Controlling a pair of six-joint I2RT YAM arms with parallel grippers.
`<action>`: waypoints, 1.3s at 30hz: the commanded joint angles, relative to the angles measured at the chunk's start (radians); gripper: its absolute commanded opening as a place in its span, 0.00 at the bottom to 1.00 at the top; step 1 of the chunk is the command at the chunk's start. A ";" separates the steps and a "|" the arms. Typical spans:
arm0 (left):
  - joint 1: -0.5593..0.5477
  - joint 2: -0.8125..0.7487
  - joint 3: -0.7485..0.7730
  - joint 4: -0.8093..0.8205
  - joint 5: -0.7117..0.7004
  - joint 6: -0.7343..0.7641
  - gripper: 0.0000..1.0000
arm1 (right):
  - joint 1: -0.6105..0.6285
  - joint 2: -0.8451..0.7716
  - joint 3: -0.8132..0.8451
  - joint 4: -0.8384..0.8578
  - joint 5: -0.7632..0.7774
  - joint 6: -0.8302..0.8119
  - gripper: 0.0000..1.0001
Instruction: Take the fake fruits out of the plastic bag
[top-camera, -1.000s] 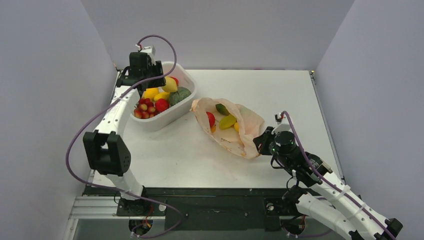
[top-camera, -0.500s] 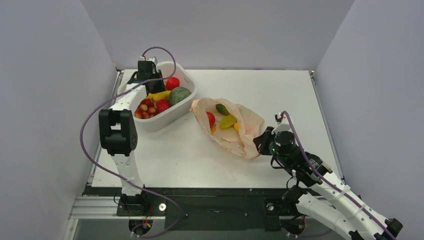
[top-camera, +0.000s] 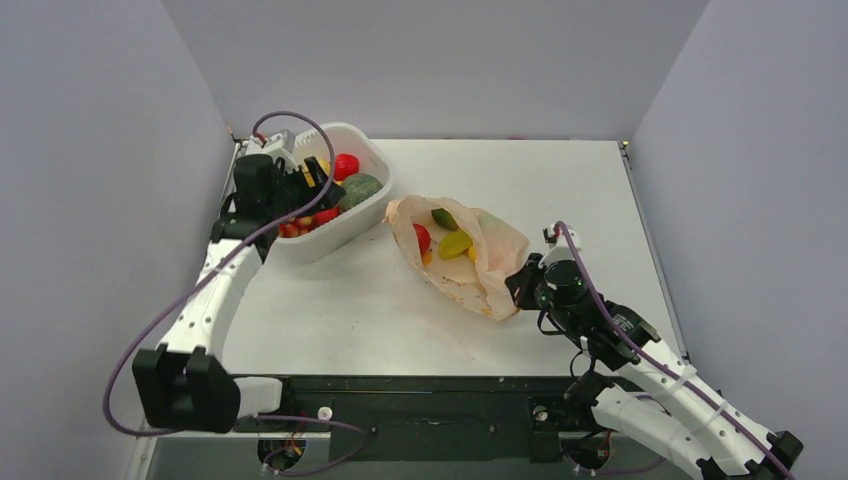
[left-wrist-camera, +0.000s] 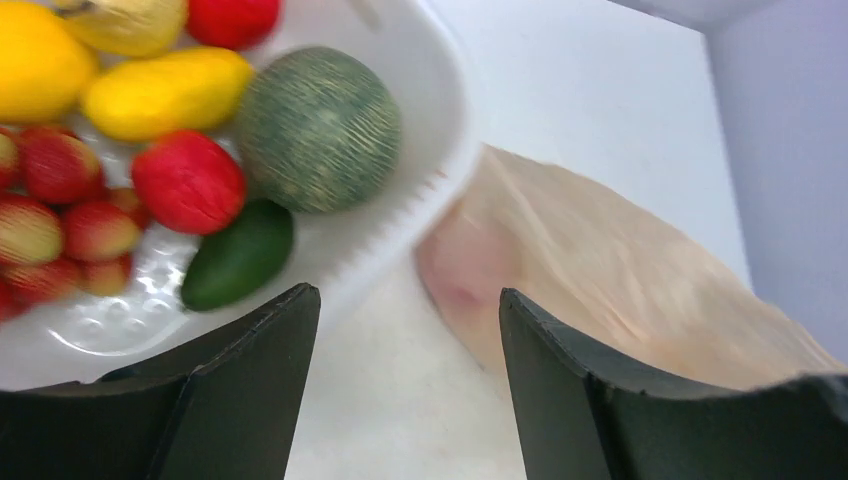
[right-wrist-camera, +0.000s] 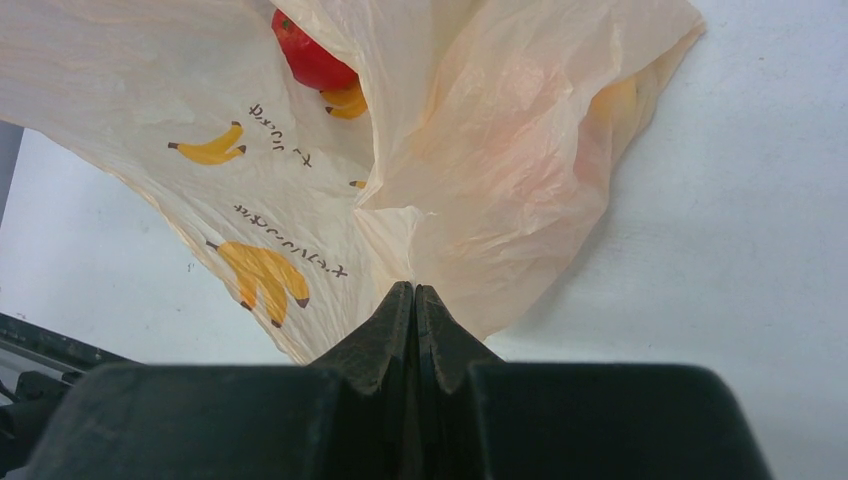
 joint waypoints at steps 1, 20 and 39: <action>-0.101 -0.203 -0.155 0.045 0.141 -0.052 0.64 | 0.000 -0.001 0.053 0.035 -0.009 -0.045 0.00; -1.114 -0.293 -0.229 0.236 -0.571 0.061 0.62 | 0.002 -0.047 0.035 0.013 -0.026 -0.025 0.00; -1.016 0.100 -0.136 0.283 -0.740 0.147 0.35 | 0.013 -0.124 -0.078 0.063 -0.084 0.079 0.00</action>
